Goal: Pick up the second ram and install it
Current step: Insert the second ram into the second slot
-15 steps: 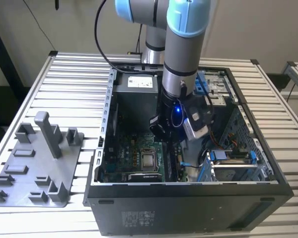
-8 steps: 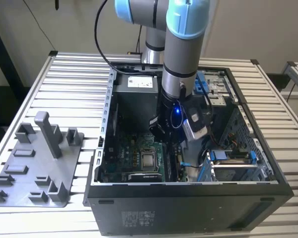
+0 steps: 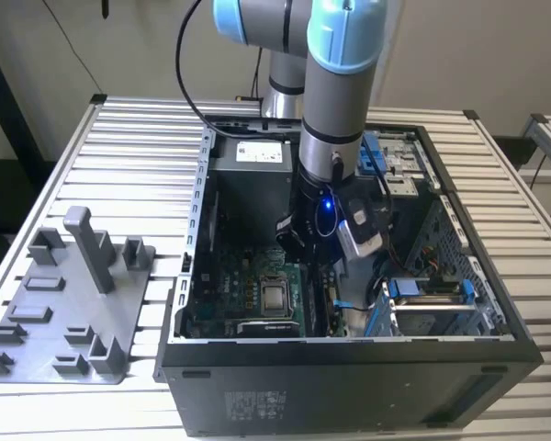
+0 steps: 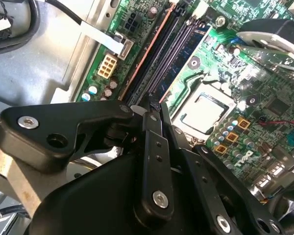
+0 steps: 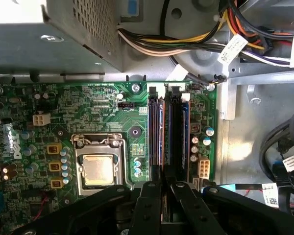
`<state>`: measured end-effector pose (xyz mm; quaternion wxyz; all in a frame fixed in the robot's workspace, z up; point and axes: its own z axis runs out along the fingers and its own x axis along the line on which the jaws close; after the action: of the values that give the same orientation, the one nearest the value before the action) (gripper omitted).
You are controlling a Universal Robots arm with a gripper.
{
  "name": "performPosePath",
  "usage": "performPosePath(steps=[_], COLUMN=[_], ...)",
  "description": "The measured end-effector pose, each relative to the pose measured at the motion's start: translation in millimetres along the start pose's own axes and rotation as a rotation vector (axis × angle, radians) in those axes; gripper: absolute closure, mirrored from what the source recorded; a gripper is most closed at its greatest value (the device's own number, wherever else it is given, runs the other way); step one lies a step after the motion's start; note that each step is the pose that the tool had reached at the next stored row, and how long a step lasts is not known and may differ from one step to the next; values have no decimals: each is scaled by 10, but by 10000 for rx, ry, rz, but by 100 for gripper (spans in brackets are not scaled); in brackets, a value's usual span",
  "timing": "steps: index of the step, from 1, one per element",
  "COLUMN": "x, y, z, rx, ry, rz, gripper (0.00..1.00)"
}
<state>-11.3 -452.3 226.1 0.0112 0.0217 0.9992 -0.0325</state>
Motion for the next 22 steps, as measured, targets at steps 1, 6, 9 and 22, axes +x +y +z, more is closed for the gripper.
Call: performPosePath(steps=[1, 6, 9, 22], x=[0, 2, 2, 2], y=[0, -1, -5, -7], z=[1, 7, 9, 44], rx=[1, -2, -2, 12], ry=[0, -1, -1, 0], rz=[0, 2, 2, 1], gripper=[86, 86, 86, 86])
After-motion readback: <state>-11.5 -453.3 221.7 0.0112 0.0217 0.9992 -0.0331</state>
